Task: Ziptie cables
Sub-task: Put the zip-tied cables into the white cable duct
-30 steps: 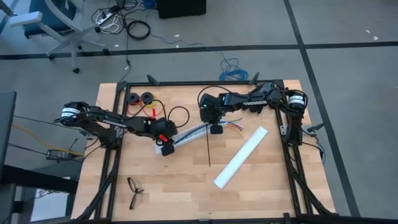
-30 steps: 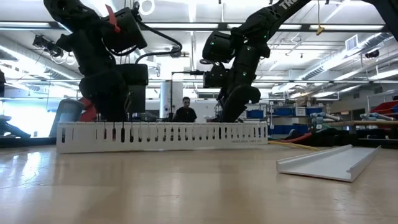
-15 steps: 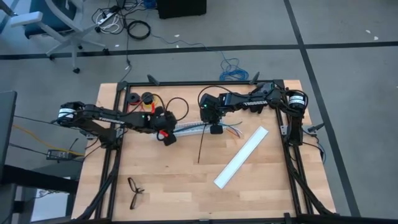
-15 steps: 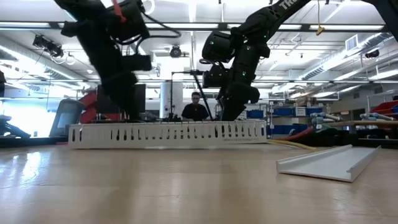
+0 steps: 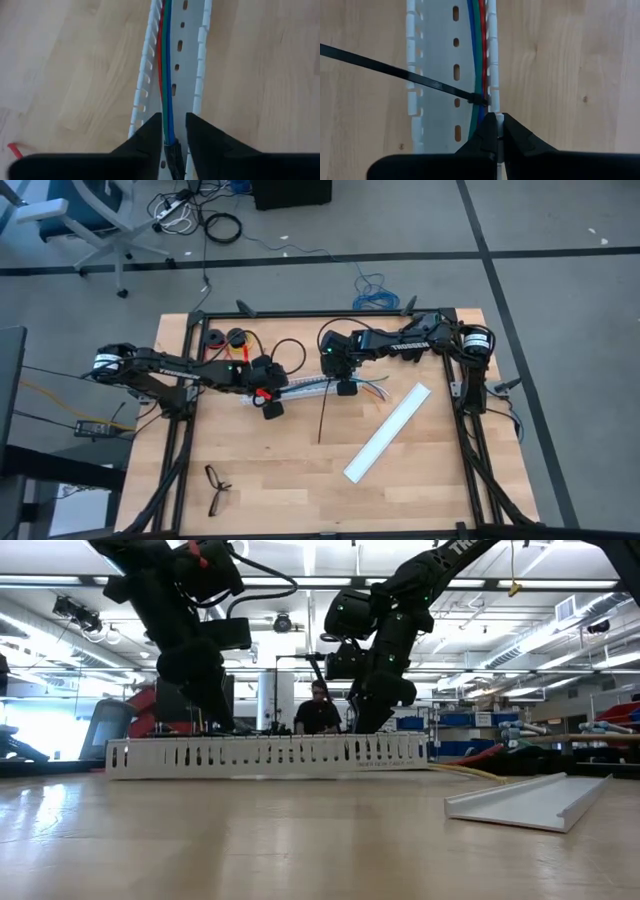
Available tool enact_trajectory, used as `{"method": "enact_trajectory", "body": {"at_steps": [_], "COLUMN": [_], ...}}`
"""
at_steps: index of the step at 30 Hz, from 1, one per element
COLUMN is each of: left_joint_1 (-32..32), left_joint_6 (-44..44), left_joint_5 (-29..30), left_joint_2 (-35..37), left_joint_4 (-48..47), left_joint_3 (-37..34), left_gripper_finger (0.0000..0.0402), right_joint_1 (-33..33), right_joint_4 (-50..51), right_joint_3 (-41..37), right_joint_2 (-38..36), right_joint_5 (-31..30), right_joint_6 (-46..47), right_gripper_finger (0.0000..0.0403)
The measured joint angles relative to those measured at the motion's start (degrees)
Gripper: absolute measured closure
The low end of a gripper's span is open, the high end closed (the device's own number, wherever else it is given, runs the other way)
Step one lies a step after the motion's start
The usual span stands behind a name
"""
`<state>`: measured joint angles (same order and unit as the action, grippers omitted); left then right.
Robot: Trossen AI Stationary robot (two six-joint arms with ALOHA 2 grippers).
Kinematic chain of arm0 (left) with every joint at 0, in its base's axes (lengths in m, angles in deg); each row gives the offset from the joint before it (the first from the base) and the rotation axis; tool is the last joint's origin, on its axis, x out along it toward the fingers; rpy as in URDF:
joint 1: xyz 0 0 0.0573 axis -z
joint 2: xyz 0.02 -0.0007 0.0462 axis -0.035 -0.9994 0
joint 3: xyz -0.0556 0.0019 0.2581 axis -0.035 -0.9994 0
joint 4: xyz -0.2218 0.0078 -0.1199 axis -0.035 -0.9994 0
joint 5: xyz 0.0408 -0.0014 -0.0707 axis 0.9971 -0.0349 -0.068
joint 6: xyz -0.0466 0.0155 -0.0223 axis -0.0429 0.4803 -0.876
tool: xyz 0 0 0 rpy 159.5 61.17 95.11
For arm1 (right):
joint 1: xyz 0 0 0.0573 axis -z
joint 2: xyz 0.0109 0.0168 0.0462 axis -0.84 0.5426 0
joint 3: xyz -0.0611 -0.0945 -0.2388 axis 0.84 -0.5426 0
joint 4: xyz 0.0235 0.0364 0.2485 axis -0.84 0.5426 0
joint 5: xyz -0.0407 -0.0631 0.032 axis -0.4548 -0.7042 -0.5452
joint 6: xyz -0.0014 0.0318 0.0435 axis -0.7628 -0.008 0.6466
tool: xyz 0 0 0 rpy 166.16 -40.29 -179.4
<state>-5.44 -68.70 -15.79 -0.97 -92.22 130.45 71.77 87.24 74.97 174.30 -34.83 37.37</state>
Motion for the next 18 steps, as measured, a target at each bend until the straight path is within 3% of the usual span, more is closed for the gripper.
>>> {"method": "enact_trajectory", "body": {"at_steps": [10, 18], "left_joint_1": [-0.01, -0.32], "left_joint_6": [1.29, 1.37], "left_joint_5": [0.02, -0.03], "left_joint_2": [-0.49, -5.57], "left_joint_4": [-1.5, -1.66], "left_joint_3": [-0.02, -0.04], "left_gripper_finger": [0.0392, 0.0397], "right_joint_1": [0.0, -0.15], "right_joint_4": [-0.01, 0.03], "right_joint_3": [0.0, 0.0], "right_joint_2": [0.0, 0.0], "right_joint_5": [0.02, 0.02], "right_joint_6": [0.13, 0.2], "right_gripper_finger": [0.0401, 0.0401]}}
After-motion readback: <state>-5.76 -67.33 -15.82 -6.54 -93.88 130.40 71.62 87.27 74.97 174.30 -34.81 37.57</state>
